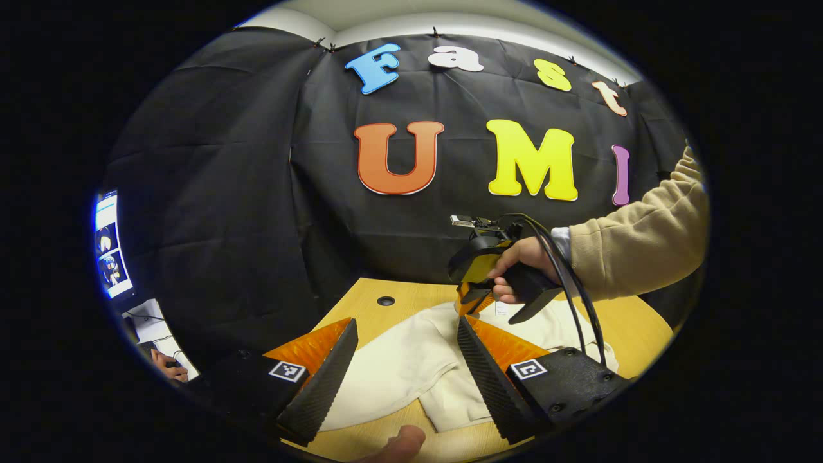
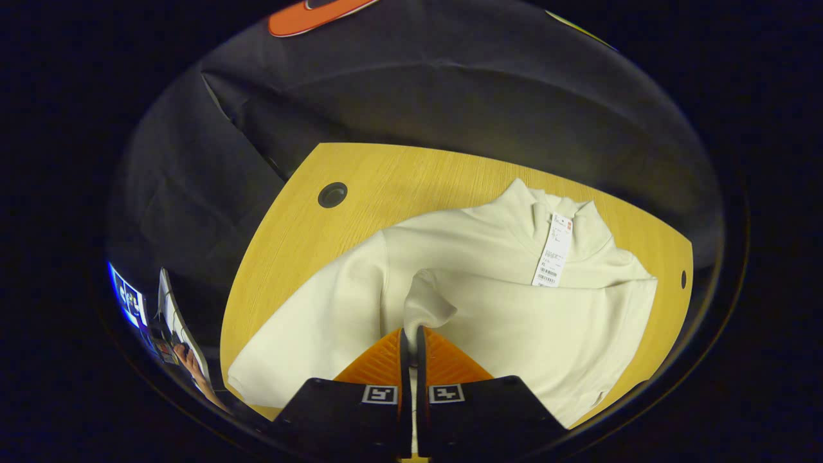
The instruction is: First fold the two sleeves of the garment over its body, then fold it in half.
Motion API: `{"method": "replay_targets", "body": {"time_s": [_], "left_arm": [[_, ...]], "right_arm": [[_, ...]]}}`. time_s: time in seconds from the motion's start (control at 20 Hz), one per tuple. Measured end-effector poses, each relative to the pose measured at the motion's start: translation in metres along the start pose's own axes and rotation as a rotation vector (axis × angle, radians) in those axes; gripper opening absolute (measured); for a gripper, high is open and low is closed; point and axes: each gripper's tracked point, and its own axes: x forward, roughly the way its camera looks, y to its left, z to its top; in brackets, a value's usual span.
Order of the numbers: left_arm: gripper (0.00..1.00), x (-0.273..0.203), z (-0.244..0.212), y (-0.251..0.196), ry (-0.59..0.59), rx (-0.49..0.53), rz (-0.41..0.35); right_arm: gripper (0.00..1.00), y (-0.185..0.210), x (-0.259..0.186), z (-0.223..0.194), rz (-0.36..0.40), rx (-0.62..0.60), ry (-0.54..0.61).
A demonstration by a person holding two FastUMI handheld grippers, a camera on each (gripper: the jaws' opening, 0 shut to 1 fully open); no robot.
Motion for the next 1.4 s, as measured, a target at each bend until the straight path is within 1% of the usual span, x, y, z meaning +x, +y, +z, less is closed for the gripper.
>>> {"method": "replay_targets", "body": {"time_s": [0.05, 0.1, 0.15, 0.2, 0.3, 0.4, 0.45, 0.5, 0.55, 0.6, 0.7, 0.8, 0.95, 1.0, 1.1, 1.15, 1.2, 1.25, 1.3, 1.35, 1.4], "left_arm": [[0.99, 0.0, -0.002, 0.002, 0.006, -0.01, 0.002], [0.99, -0.001, -0.006, 0.002, 0.017, -0.022, 0.001], [0.99, -0.002, -0.011, 0.004, 0.027, -0.032, 0.002], [0.99, -0.001, -0.015, 0.005, 0.039, -0.049, -0.001], [0.99, -0.001, -0.02, 0.009, 0.054, -0.07, 0.007], [0.99, -0.002, -0.024, 0.016, 0.073, -0.068, 0.031], [1.0, -0.001, -0.025, 0.02, 0.078, -0.064, 0.045], [1.0, 0.0, -0.028, 0.025, 0.085, -0.064, 0.06], [0.99, -0.001, -0.03, 0.031, 0.095, -0.066, 0.075], [0.99, -0.001, -0.036, 0.036, 0.113, -0.076, 0.094], [0.99, -0.005, -0.049, 0.042, 0.165, -0.11, 0.118], [0.97, -0.008, -0.052, 0.045, 0.179, -0.119, 0.144], [0.97, -0.008, -0.06, 0.06, 0.199, -0.13, 0.204], [0.97, -0.01, -0.066, 0.066, 0.217, -0.137, 0.228], [0.97, -0.015, -0.081, 0.083, 0.261, -0.162, 0.294], [0.97, -0.017, -0.089, 0.092, 0.288, -0.173, 0.329], [0.97, -0.019, -0.098, 0.104, 0.314, -0.182, 0.367], [0.97, -0.022, -0.107, 0.114, 0.337, -0.19, 0.399], [0.97, -0.025, -0.116, 0.122, 0.363, -0.202, 0.426], [0.97, -0.027, -0.125, 0.128, 0.384, -0.213, 0.445], [0.97, -0.029, -0.131, 0.135, 0.404, -0.223, 0.47]], "right_arm": [[0.04, 0.005, 0.002, 0.001, 0.019, 0.01, -0.005], [0.05, 0.015, 0.002, 0.004, 0.064, 0.036, -0.012], [0.15, 0.022, 0.001, 0.004, 0.086, 0.063, -0.01], [0.14, 0.027, -0.007, 0.002, 0.108, 0.086, -0.01], [0.36, 0.029, -0.017, -0.001, 0.113, 0.084, -0.009], [0.58, 0.034, -0.041, 0.0, 0.136, 0.057, -0.04], [0.76, 0.035, -0.052, 0.004, 0.137, 0.037, -0.062], [0.8, 0.033, -0.067, 0.007, 0.137, 0.009, -0.095], [0.89, 0.031, -0.08, 0.009, 0.136, -0.013, -0.126], [0.93, 0.026, -0.097, 0.013, 0.128, -0.036, -0.166], [0.95, 0.016, -0.129, 0.021, 0.121, -0.063, -0.241], [0.93, -0.001, -0.161, 0.026, 0.094, -0.073, -0.306], [0.94, -0.037, -0.215, 0.029, 0.058, -0.046, -0.415], [0.96, -0.053, -0.234, 0.03, 0.039, -0.031, -0.456], [0.96, -0.091, -0.269, 0.029, -0.019, 0.0, -0.541], [0.93, -0.111, -0.286, 0.027, -0.049, 0.012, -0.581], [0.93, -0.129, -0.303, 0.023, -0.076, 0.025, -0.616], [0.95, -0.15, -0.32, 0.016, -0.108, 0.039, -0.65], [0.96, -0.168, -0.332, 0.011, -0.135, 0.056, -0.681], [0.94, -0.184, -0.347, 0.003, -0.159, 0.07, -0.706], [0.95, -0.198, -0.359, -0.005, -0.179, 0.075, -0.725]]}}
